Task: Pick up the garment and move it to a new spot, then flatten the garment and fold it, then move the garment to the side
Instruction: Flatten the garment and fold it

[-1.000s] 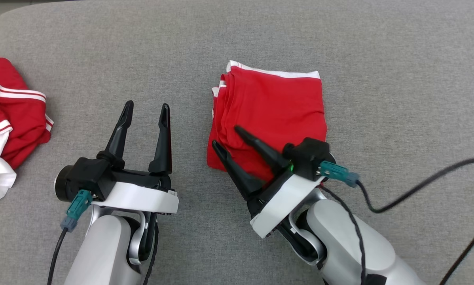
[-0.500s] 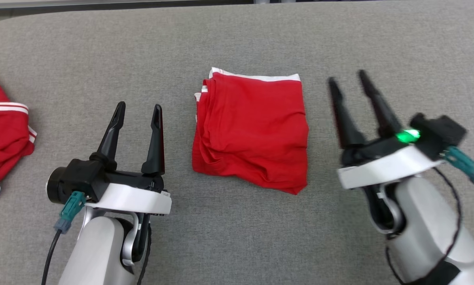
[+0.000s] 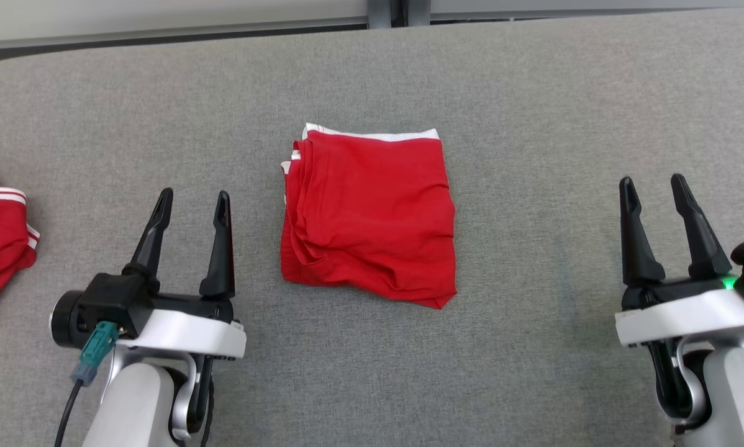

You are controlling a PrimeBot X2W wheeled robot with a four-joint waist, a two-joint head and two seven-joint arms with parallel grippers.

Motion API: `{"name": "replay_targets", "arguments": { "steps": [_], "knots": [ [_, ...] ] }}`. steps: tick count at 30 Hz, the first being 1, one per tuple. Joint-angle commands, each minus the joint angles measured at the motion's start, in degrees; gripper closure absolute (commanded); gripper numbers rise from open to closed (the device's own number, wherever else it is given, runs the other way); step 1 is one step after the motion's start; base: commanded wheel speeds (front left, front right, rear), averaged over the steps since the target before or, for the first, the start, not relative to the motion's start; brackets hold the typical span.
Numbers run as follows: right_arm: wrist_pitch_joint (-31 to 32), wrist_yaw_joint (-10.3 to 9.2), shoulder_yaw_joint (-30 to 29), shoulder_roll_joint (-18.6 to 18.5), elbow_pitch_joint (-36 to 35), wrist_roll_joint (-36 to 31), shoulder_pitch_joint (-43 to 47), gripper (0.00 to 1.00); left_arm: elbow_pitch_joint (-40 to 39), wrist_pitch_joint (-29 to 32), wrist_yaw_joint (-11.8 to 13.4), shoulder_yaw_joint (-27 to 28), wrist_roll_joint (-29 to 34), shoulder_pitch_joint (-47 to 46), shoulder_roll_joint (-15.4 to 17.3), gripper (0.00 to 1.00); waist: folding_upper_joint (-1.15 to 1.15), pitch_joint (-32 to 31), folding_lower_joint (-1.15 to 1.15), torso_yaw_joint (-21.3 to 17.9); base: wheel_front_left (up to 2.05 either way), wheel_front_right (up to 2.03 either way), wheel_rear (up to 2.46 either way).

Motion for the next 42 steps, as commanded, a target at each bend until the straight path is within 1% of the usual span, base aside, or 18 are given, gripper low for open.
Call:
{"name": "replay_targets", "arguments": {
  "steps": [1, 7, 12, 22, 29, 42],
  "knots": [
    [0.3, 0.00, -0.3, 0.0, -0.6, -0.3, 1.0, 0.00, 0.1, -0.1, 0.4, 0.3, -0.2, 0.8, 0.4, 0.00, 0.00, -0.8, 0.00, -0.3, 0.00, 0.00, 0.00],
    [2.2, 0.00, -2.0, 0.8, -2.4, -1.9, 5.6, 0.00, -0.1, 0.6, 0.9, 0.4, -0.6, 3.8, 1.1, 0.00, 0.00, -4.1, 0.00, -0.5, 0.00, 0.00, 0.00],
    [3.4, 0.00, -1.9, 1.2, -3.0, -2.4, 8.9, 0.00, -0.8, 1.4, 1.8, 0.7, -1.0, 6.9, 1.5, 0.00, 0.00, -7.3, 0.00, -0.9, 0.00, 0.00, 0.00],
    [6.1, 0.00, -2.5, 0.7, -4.4, -3.4, 13.9, 0.00, -2.5, 3.2, 3.2, 0.7, -1.9, 13.3, 1.8, 0.00, 0.00, -12.1, 0.00, -0.7, 0.00, 0.00, 0.00],
    [8.1, 0.00, -2.6, 1.1, -6.1, -4.3, 16.7, 0.00, -3.6, 4.1, 4.1, 0.3, -1.7, 16.2, 2.2, 0.00, 0.00, -14.6, 0.00, -0.9, 0.00, 0.00, 0.00],
    [10.4, 0.00, -2.3, 1.5, -8.7, -4.8, 18.6, 0.00, -4.8, 5.1, 4.9, 0.1, -2.1, 18.1, 3.1, 0.00, 0.00, -16.2, 0.00, -0.9, 0.00, 0.00, 0.00]
  ]
}}
